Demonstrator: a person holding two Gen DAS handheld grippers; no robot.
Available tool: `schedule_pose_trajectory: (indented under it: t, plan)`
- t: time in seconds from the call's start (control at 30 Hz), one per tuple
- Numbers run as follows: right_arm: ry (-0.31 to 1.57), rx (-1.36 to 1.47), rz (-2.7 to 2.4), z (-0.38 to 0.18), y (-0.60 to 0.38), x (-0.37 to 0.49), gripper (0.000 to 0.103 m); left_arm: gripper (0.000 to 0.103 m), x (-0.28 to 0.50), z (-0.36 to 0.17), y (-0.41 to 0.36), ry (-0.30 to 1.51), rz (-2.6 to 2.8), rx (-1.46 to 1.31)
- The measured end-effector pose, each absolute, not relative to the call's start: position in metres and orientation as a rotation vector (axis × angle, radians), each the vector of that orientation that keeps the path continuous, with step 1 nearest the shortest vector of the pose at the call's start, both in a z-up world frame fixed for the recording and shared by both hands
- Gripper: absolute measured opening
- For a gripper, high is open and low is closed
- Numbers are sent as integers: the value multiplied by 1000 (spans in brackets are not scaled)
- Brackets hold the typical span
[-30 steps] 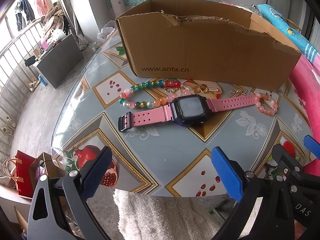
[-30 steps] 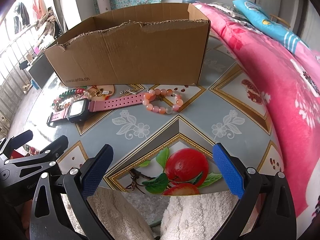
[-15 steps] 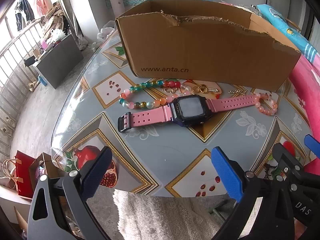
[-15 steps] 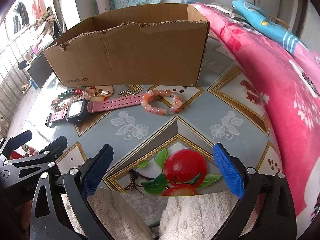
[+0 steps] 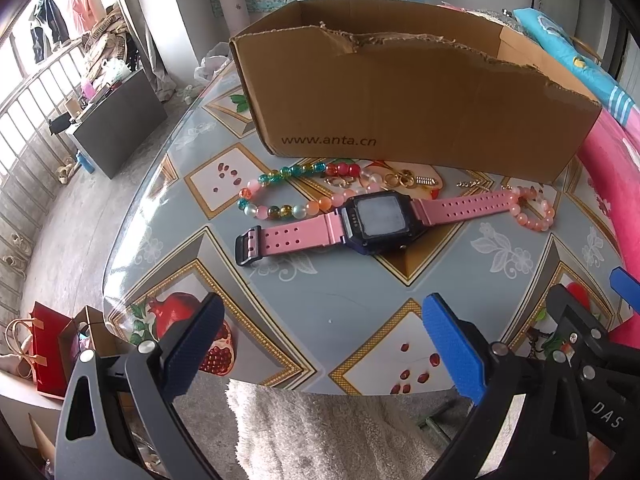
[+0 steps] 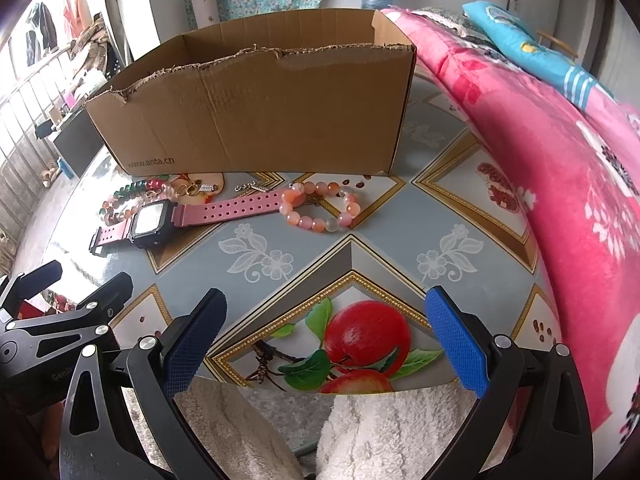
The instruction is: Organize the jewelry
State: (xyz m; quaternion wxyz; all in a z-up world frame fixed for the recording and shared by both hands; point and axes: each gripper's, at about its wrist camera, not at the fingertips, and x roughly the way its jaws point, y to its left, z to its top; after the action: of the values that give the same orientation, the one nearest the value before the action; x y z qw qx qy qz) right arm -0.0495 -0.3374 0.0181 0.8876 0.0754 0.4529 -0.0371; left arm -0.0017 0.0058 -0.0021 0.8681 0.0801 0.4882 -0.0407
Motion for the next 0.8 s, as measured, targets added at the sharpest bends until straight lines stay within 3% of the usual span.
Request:
schedule_pose_trajectory:
  t: [0.53, 0.8]
  plan:
    - [841, 81, 59, 20, -342, -45, 96, 97, -3, -5, 15, 979, -70, 188]
    - [677, -1, 186, 31, -331, -52, 96, 97, -1, 0, 42, 880, -202, 44]
